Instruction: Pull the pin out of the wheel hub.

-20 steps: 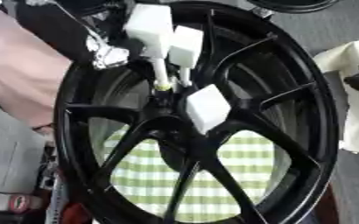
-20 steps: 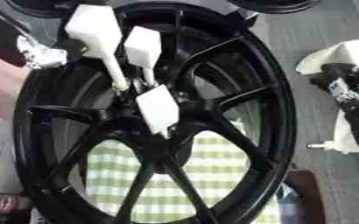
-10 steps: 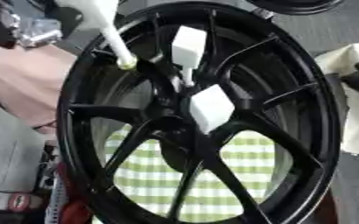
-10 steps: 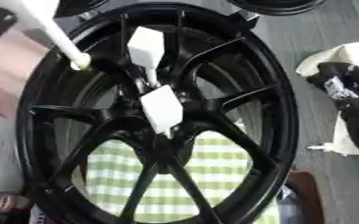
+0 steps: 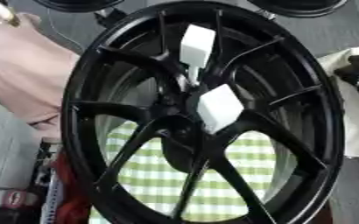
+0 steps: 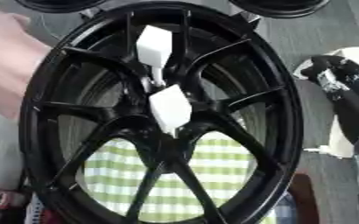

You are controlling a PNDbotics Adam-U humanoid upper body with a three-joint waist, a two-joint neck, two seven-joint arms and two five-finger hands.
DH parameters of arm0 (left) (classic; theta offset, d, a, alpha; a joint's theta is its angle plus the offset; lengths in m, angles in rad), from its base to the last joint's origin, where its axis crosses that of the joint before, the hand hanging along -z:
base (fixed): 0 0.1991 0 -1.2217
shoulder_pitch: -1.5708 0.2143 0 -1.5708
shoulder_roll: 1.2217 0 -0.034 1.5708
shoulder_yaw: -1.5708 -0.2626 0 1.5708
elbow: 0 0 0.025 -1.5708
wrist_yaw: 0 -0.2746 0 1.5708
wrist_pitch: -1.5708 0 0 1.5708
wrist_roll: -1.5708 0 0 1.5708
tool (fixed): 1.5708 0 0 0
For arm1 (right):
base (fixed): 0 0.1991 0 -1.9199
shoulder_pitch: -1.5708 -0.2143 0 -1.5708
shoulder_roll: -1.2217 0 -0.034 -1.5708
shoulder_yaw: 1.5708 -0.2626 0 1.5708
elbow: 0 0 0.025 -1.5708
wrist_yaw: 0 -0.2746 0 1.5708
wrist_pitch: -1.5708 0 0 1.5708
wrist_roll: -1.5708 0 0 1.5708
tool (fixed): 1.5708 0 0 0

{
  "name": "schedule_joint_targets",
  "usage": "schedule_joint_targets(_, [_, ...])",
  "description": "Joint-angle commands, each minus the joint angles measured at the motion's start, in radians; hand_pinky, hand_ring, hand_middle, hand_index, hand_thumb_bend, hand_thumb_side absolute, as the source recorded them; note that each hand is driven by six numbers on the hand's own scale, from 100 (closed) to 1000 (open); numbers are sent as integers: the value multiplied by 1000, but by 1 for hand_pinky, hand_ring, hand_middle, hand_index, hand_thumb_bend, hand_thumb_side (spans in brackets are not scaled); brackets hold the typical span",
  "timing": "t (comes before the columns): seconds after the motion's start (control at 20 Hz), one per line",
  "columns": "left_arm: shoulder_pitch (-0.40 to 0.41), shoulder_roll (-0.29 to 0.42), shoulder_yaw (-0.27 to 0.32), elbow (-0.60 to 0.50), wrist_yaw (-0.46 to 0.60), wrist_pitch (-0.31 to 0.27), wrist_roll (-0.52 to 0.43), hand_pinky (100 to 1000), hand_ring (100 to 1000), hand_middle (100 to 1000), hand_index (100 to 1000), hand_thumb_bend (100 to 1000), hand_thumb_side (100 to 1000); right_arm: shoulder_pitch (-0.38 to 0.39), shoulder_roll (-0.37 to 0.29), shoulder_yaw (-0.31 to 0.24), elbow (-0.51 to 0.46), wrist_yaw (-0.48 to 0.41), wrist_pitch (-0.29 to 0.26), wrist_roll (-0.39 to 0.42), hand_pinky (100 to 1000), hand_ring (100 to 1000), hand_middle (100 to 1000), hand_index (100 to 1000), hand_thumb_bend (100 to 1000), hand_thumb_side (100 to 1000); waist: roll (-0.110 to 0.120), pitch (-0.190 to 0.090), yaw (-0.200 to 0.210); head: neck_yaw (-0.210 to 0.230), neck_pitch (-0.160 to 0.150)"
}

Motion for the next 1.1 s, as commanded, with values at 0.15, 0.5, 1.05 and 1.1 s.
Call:
schedule_joint_targets(0.15, [66, -5, 93, 53, -35, -30, 56, 680, 438, 290, 490, 100, 207, -4, -23, -17, -32, -4, -6, -15, 911, 740, 576, 689, 187, 376, -5, -32, 10, -17, -5])
schedule_joint_targets(0.5, [160, -78, 106, 73, -148, -39, 54, 731, 509, 412, 618, 100, 262, -9, -19, -20, -39, -9, -9, -22, 910, 740, 577, 689, 182, 373, -15, -31, 12, -26, -15])
schedule_joint_targets(1.05, [228, -137, 122, 60, -279, -37, -78, 906, 824, 854, 939, 100, 555, -14, -20, -25, -45, -13, -10, -30, 909, 740, 578, 688, 182, 370, -16, -32, 18, -24, -13])
schedule_joint_targets(1.1, [228, -137, 123, 60, -282, -35, -75, 905, 824, 853, 937, 100, 550, -14, -20, -25, -46, -13, -9, -31, 909, 740, 578, 688, 182, 370, -15, -33, 19, -22, -12])
